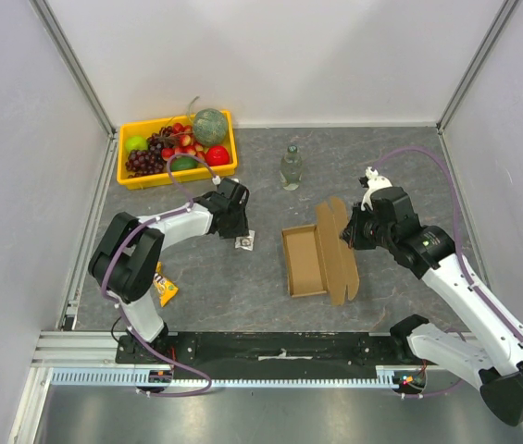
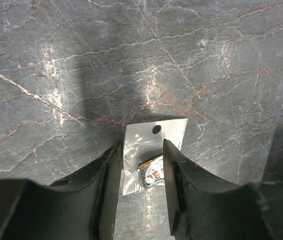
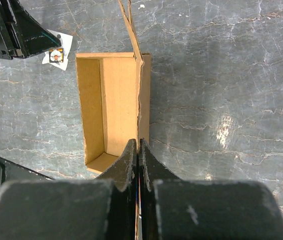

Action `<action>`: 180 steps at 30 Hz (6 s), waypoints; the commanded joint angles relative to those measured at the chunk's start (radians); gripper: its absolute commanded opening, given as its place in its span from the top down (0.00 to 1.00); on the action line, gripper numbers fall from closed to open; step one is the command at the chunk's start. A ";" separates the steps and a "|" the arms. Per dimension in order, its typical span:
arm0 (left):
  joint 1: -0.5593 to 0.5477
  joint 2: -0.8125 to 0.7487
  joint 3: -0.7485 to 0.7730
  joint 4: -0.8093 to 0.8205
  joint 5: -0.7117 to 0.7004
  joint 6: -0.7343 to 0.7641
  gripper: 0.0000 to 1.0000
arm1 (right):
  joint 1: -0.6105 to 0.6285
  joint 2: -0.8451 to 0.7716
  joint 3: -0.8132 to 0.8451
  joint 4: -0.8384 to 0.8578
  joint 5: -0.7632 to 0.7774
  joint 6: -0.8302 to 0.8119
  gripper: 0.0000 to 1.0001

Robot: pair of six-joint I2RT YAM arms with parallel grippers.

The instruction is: Fold the paper box

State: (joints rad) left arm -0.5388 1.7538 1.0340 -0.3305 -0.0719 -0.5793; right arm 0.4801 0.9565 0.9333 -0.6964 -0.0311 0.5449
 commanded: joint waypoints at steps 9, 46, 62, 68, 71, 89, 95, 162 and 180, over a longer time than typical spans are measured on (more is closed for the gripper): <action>0.002 0.000 -0.034 0.030 0.026 -0.017 0.82 | -0.002 -0.024 -0.027 0.035 -0.032 -0.011 0.97; -0.030 -0.294 -0.005 -0.038 0.077 0.088 0.30 | -0.002 -0.027 -0.080 0.071 -0.049 -0.010 0.95; -0.001 0.096 0.241 -0.156 -0.043 0.217 0.15 | -0.001 -0.022 -0.082 0.064 -0.055 -0.034 0.94; 0.002 0.118 0.213 -0.142 -0.025 0.242 0.19 | -0.001 -0.019 -0.088 0.067 -0.056 -0.039 0.93; 0.000 0.124 0.202 -0.136 -0.016 0.253 0.21 | -0.002 -0.018 -0.091 0.071 -0.059 -0.037 0.93; -0.009 0.119 0.113 -0.104 0.093 0.286 0.42 | -0.001 -0.016 -0.105 0.086 -0.066 -0.034 0.92; -0.013 0.116 0.107 -0.104 0.100 0.289 0.53 | -0.001 -0.019 -0.110 0.084 -0.061 -0.031 0.92; -0.324 -0.555 -0.078 -0.042 -0.063 -0.002 0.35 | -0.001 0.139 0.088 -0.052 -0.102 -0.247 1.00; -0.086 -0.797 -0.227 -0.001 0.000 0.044 0.27 | 0.143 0.485 0.450 -0.189 -0.012 -0.707 1.00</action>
State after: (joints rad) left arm -0.6395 0.9932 0.8185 -0.3828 -0.0727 -0.5526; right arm 0.5953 1.4326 1.3216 -0.8574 -0.0822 0.0097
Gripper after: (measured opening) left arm 0.722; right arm 0.011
